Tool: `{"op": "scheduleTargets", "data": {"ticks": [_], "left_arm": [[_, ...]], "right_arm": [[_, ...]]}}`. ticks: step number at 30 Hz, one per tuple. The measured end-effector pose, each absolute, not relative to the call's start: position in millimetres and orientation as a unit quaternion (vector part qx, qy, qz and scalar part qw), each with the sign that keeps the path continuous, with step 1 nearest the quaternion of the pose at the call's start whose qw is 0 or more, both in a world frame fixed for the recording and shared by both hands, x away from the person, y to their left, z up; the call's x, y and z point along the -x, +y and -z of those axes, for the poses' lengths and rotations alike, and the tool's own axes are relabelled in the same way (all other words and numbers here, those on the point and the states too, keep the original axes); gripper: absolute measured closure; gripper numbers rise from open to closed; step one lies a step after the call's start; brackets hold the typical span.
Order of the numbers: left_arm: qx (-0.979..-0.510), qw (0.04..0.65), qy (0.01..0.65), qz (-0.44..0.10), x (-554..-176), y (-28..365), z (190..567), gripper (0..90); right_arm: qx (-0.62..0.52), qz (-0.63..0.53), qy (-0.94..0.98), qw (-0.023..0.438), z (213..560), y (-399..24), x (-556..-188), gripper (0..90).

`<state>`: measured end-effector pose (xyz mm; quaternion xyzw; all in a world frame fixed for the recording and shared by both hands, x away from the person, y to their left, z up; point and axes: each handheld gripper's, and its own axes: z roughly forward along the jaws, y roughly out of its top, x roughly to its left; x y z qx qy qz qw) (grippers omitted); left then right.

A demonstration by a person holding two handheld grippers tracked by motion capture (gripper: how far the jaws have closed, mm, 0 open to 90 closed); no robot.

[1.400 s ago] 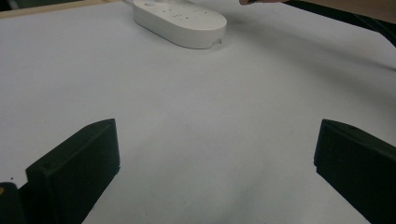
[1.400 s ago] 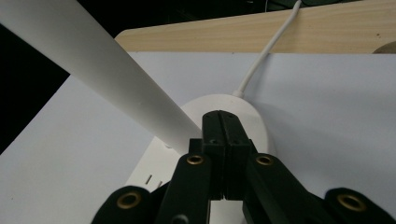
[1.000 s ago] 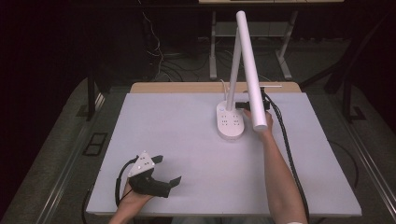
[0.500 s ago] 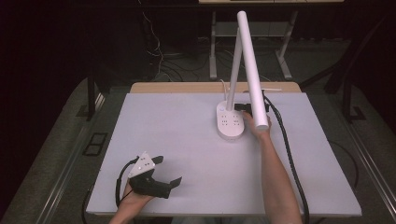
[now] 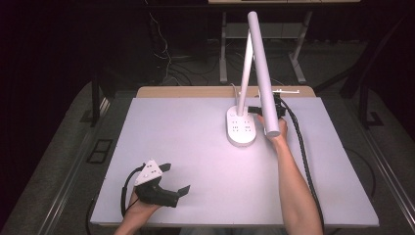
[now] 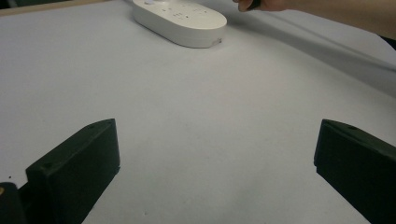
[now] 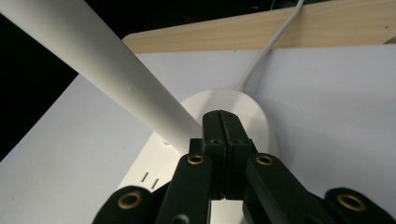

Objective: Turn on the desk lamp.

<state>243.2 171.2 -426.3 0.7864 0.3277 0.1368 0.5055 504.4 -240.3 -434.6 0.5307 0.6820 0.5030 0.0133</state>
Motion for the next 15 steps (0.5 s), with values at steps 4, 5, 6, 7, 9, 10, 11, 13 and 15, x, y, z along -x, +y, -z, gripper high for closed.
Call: {"op": "scheduleTargets", "data": {"ticks": [4,5,6,7,9,10,11,13,15], "left_arm": [[-0.786,0.506,0.327,-0.137,-242.6,170.4,426.2,0.0],[-0.785,0.507,0.328,-0.137,-242.6,170.1,426.3,0.0],[-0.785,0.507,0.328,-0.137,-242.6,170.1,426.3,0.0],[-0.786,0.507,0.327,-0.137,-242.6,170.0,426.2,0.0],[-0.786,0.506,0.327,-0.137,-242.7,169.9,426.3,0.0],[-0.786,0.506,0.327,-0.137,-242.7,169.9,426.3,0.0],[-0.786,0.506,0.327,-0.137,-242.8,169.9,426.4,0.0],[-0.786,0.506,0.328,-0.137,-242.9,169.9,426.5,0.0],[-0.786,0.506,0.328,-0.137,-242.8,169.8,426.4,0.0]], "right_arm": [[-0.523,-0.504,0.687,0.024,425.4,-247.2,-501.6,89.2],[-0.523,-0.502,0.688,0.024,423.5,-248.9,-500.4,89.2],[-0.523,-0.502,0.688,0.024,423.5,-248.9,-500.4,89.2],[-0.524,-0.499,0.690,0.023,420.0,-252.2,-498.3,89.2],[-0.521,-0.497,0.693,0.025,417.1,-254.2,-496.0,89.1],[-0.518,-0.496,0.696,0.028,416.2,-254.3,-495.1,89.2],[-0.518,-0.492,0.699,0.028,415.0,-254.0,-493.5,89.2],[-0.514,-0.491,0.703,0.029,413.6,-253.1,-490.6,89.2],[-0.511,-0.487,0.708,0.032,412.1,-252.5,-487.6,89.2]]}}
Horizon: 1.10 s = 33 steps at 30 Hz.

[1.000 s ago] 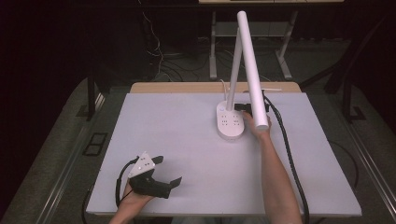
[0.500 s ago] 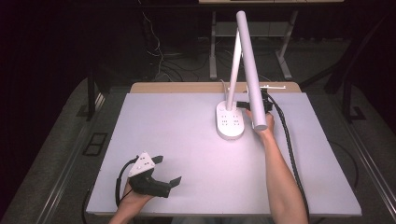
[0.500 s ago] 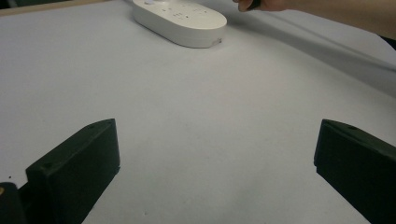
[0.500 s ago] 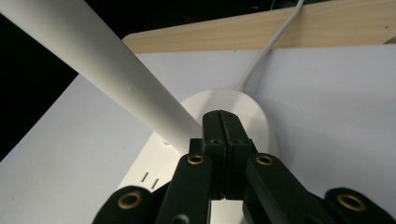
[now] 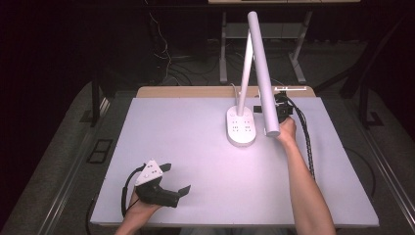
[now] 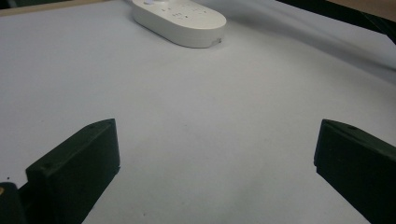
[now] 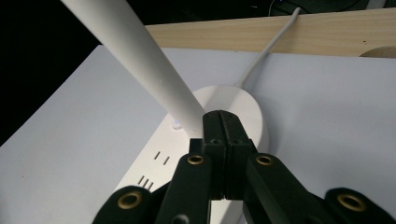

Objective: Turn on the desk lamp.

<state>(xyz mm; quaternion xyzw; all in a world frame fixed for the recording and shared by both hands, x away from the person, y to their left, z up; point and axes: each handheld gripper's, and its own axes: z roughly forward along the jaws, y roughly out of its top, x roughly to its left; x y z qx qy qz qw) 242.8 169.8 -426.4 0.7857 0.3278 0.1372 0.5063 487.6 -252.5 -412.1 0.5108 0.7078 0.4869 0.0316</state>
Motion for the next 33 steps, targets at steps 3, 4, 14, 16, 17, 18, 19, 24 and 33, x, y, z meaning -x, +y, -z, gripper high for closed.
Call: {"op": "scheduleTargets", "data": {"ticks": [3,4,14,16,17,18,19,24,33], "left_arm": [[-0.786,0.506,0.327,-0.138,-242.5,169.9,426.1,0.0],[-0.786,0.506,0.327,-0.138,-242.2,169.9,426.0,0.0],[-0.787,0.508,0.324,-0.138,-241.5,169.1,425.6,0.0],[-0.787,0.507,0.324,-0.138,-241.6,169.2,425.7,0.0],[-0.786,0.508,0.325,-0.139,-241.7,169.5,425.8,0.0],[-0.785,0.508,0.326,-0.139,-241.7,169.5,425.8,0.0],[-0.785,0.509,0.326,-0.139,-241.7,169.6,425.8,0.0],[-0.785,0.507,0.325,-0.140,-241.7,169.6,425.6,0.0],[-0.785,0.510,0.322,-0.140,-241.4,169.0,425.0,0.0]], "right_arm": [[-0.509,-0.486,0.710,0.031,410.1,-252.2,-484.0,89.2],[-0.506,-0.484,0.713,0.035,407.6,-252.8,-478.9,89.1],[-0.486,-0.478,0.731,0.040,402.5,-256.4,-454.1,89.1],[-0.483,-0.478,0.733,0.040,401.8,-257.6,-449.2,89.0],[-0.481,-0.480,0.733,0.039,401.3,-258.8,-446.7,85.8],[-0.480,-0.482,0.732,0.039,401.1,-260.0,-444.4,85.5],[-0.480,-0.483,0.732,0.037,400.4,-261.0,-441.8,84.4],[-0.474,-0.484,0.734,0.051,395.1,-266.5,-429.4,75.0],[-0.474,-0.496,0.725,0.057,383.2,-277.7,-401.5,26.1]]}}
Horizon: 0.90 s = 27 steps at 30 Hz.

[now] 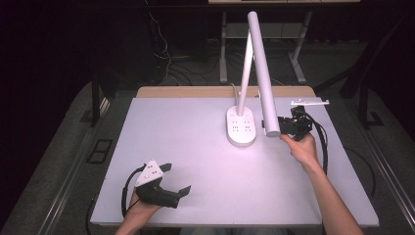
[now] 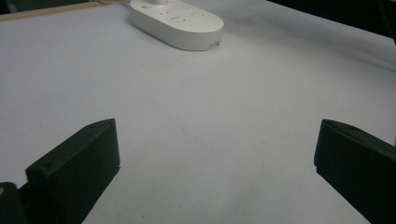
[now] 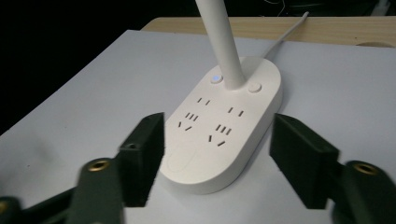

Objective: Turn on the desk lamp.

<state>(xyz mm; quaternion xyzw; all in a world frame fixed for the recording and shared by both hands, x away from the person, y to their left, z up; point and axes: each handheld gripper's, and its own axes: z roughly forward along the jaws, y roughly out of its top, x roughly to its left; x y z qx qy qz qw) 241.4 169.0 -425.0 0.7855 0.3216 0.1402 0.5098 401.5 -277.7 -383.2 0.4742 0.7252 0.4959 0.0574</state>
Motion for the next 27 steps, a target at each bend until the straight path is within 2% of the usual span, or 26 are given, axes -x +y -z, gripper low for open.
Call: {"op": "scheduleTargets", "data": {"ticks": [2,5,27], "left_arm": [[-0.785,0.511,0.321,-0.140,-241.3,168.8,425.0,0.0],[-0.786,0.510,0.322,-0.139,-241.4,168.6,425.3,0.0],[-0.787,0.506,0.326,-0.136,-242.6,167.8,426.9,0.0]], "right_arm": [[-0.472,-0.493,0.729,0.055,381.6,-278.9,-395.4,11.2],[-0.467,-0.481,0.739,0.067,379.3,-278.4,-383.4,0.1],[-0.440,-0.474,0.759,0.072,390.5,-292.0,-296.5,0.0]]}}
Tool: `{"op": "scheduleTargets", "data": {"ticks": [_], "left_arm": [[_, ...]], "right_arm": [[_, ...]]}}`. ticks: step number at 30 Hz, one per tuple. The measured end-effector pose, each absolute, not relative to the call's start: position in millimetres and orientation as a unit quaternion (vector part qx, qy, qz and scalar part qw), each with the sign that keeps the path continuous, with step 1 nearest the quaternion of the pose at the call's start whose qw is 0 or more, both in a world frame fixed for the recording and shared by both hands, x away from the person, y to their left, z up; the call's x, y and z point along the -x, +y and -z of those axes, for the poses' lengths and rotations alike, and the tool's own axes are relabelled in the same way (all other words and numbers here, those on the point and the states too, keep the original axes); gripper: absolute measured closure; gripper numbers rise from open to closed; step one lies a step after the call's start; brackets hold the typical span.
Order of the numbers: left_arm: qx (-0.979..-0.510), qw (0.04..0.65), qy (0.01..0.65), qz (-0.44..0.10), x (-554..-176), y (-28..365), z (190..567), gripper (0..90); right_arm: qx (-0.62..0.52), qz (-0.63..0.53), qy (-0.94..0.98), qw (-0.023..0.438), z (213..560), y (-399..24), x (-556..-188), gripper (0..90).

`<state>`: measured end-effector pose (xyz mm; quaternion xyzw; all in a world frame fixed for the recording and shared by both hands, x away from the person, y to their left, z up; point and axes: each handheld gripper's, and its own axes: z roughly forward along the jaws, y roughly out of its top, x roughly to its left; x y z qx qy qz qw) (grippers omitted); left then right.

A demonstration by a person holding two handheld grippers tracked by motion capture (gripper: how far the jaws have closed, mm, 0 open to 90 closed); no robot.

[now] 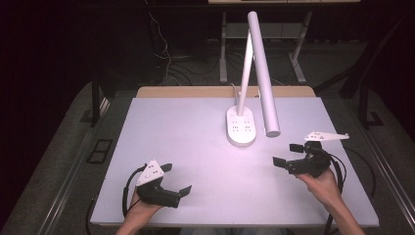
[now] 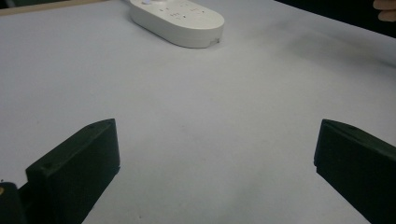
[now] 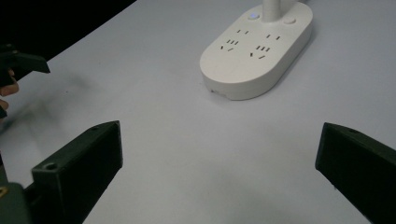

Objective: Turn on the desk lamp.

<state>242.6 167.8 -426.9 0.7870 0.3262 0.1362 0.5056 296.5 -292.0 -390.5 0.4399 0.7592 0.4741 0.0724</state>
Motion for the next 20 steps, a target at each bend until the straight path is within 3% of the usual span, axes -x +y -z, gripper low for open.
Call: {"op": "scheduleTargets", "data": {"ticks": [20], "left_arm": [[-0.785,0.507,0.330,-0.133,-243.9,168.6,427.2,0.0]], "right_arm": [[-0.435,-0.489,0.754,0.058,415.0,-295.4,-243.7,0.1]]}}
